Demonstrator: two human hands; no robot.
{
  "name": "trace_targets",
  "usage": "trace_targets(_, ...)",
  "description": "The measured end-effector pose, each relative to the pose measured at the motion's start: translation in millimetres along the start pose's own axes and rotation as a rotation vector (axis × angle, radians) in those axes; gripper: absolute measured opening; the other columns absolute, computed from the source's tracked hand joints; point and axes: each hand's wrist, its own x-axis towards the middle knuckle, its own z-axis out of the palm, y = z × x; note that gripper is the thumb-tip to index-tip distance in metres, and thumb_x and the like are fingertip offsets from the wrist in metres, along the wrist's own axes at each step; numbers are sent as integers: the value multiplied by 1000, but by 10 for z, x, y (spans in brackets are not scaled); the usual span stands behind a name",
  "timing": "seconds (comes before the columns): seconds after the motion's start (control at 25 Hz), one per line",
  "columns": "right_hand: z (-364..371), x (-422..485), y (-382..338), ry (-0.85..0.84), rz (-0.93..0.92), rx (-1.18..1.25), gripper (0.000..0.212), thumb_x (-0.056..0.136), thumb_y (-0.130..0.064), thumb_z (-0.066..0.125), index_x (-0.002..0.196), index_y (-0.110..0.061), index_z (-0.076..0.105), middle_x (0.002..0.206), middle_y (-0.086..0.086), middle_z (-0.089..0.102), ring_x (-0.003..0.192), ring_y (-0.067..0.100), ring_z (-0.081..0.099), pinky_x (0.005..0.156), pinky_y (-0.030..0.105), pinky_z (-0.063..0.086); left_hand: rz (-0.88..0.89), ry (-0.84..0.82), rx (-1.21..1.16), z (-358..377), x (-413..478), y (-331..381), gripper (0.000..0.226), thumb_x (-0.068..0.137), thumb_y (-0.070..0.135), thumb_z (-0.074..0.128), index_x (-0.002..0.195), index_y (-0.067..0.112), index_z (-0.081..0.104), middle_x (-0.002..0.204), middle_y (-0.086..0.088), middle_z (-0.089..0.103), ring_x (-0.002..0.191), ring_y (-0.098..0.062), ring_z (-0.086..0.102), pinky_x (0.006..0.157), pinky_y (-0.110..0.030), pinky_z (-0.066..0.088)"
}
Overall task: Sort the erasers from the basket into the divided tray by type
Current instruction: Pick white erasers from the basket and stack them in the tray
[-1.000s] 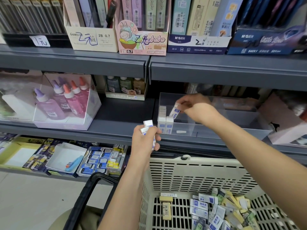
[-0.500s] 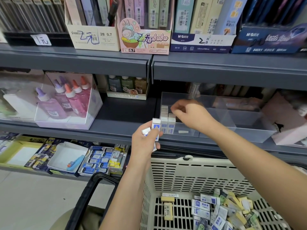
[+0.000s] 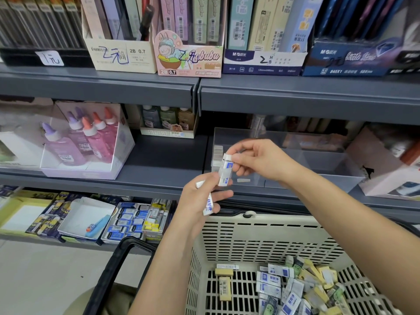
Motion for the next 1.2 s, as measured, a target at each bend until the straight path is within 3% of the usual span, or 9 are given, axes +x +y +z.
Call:
trace_targets(0.16, -15, -48, 3, -13, 25, 75, 13, 90, -20, 58, 95, -14, 68, 79, 3, 74, 71, 10, 70, 68, 20, 57, 80, -1, 51, 3, -16, -9, 15, 86, 13, 66, 98, 21, 66, 81, 5, 72, 71, -13, 69, 39, -18, 34)
trace_targets(0.28, -14, -49, 24, 0, 44, 49, 10, 87, -18, 63, 86, -11, 70, 74, 0, 74, 69, 9, 71, 62, 16, 56, 174, 11, 168, 33, -18, -32, 19, 86, 10, 65, 101, 22, 63, 78, 7, 70, 69, -9, 67, 40, -18, 35)
trace_targets(0.44, -158, 144, 19, 246, 30, 126, 8, 86, -8, 62, 84, -15, 66, 69, -3, 71, 56, 4, 67, 57, 15, 53, 101, 155, 48, 32, 45, 6, 10, 83, 7, 54, 90, 14, 50, 89, -8, 63, 49, -12, 56, 36, -21, 32)
trace_targets(0.56, -245, 377, 62, 353, 17, -191, 12, 88, -14, 61, 82, -25, 63, 80, -5, 67, 59, 0, 62, 66, 12, 48, 55, 127, -59, 37, 44, 55, 5, 69, 9, 41, 74, 10, 42, 84, -14, 63, 41, -14, 49, 35, -19, 29)
trace_targets(0.64, -200, 480, 104, 322, 17, -439, 11, 88, -19, 59, 87, -28, 64, 80, -10, 64, 70, 4, 61, 65, 9, 43, 124, 130, -15, 25, 37, 27, 7, 82, 4, 41, 80, 10, 44, 86, -13, 67, 48, -15, 56, 38, -22, 38)
trace_targets(0.76, -83, 596, 209, 226, 58, -494, 14, 89, -15, 56, 94, -22, 68, 84, -6, 64, 88, 16, 65, 83, 21, 48, 256, 143, 65, -28, 25, -29, 9, 95, 13, 48, 91, 17, 55, 91, -4, 71, 73, -11, 68, 58, -25, 55)
trace_targets(0.88, 30, 673, 314, 128, 129, -537, 21, 92, -11, 51, 105, -18, 65, 101, 2, 68, 98, 22, 64, 87, 28, 48, 292, 148, 101, -55, 22, -31, 12, 95, 22, 53, 93, 30, 61, 91, 4, 70, 84, -9, 69, 65, -28, 57)
trace_targets(1.0, 68, 676, 344, 83, 146, -606, 25, 95, -13, 45, 114, -18, 61, 116, 2, 64, 100, 21, 61, 85, 25, 45, 263, 148, 65, -40, 51, -32, 21, 95, 14, 52, 105, 30, 60, 97, 3, 67, 89, -12, 68, 65, -25, 56)
trace_targets(1.2, 51, 457, 245, 191, 20, -614, 26, 92, -16, 47, 114, -21, 61, 107, -2, 66, 93, 16, 59, 80, 20, 42, 238, 153, 75, -17, 67, -51, 27, 91, 0, 51, 110, 19, 57, 103, -3, 68, 91, -10, 69, 66, -21, 54)
